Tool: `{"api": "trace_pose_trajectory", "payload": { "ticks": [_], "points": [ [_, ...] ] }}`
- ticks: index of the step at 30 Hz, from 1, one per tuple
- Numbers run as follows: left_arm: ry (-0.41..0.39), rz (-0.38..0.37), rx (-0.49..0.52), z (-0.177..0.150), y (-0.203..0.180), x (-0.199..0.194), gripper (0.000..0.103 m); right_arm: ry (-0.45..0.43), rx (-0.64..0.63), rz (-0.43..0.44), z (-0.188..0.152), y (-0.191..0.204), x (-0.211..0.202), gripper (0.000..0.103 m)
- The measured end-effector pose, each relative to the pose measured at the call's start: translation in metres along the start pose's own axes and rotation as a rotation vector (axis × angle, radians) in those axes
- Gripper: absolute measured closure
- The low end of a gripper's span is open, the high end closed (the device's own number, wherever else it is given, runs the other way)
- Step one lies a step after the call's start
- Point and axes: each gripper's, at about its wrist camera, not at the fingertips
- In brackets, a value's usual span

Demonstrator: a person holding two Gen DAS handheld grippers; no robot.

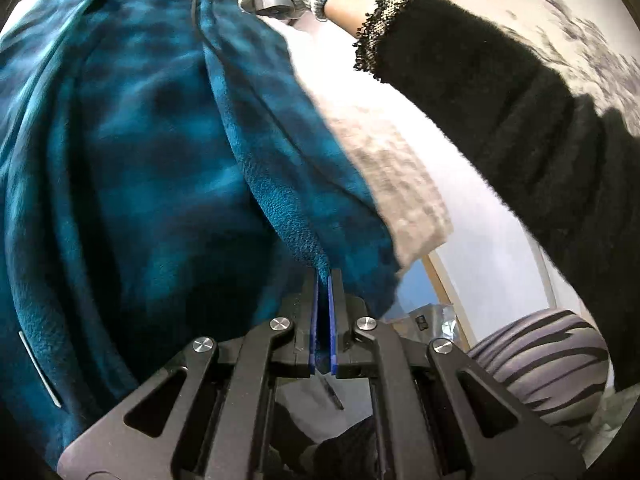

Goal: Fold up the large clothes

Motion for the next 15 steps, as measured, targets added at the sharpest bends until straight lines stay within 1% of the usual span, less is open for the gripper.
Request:
{"api": "trace_pose_trajectory", "payload": {
  "ticks": [1,3,4,6,7,9,11,13,15],
  "points": [
    [0.009,0.004,-0.011,0.000,0.004,0.003,0.102,0.027,-0.004,0.015,-0.003,0.005,0.014,0.100],
    [0.018,0.027,-0.007,-0.002,0.005,0.008,0.102,0.068,-0.004,0.023,-0.009,0.008,0.031,0.092],
    [0.018,0.031,-0.001,-0.002,0.005,0.009,0.101,0.076,0.005,0.033,-0.012,0.008,0.034,0.088],
    [0.020,0.034,0.010,-0.003,0.002,0.009,0.101,0.059,0.041,0.079,-0.013,0.002,0.023,0.073],
    [0.024,0.036,0.016,-0.003,0.002,0.009,0.101,0.041,0.057,0.101,-0.013,-0.003,0.011,0.072],
    [0.024,0.044,0.014,-0.004,0.003,0.008,0.101,-0.006,0.065,0.109,-0.014,-0.013,-0.020,0.067],
    [0.018,0.054,0.016,-0.004,0.003,0.001,0.101,-0.058,0.093,0.124,-0.021,-0.029,-0.061,0.066],
    [-0.004,0.078,0.032,-0.004,0.001,-0.010,0.101,-0.113,0.133,0.154,-0.035,-0.048,-0.108,0.066],
    [-0.043,0.086,0.039,-0.005,-0.001,-0.024,0.101,-0.159,0.175,0.159,-0.051,-0.066,-0.148,0.065]
  ]
}}
Point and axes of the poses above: each gripper's, at about its wrist camera, not at the fingertips, and x roughly the way its jaws point, y to its left, z to its top, and after that the axes turned 3 degrees about -x, right-handed
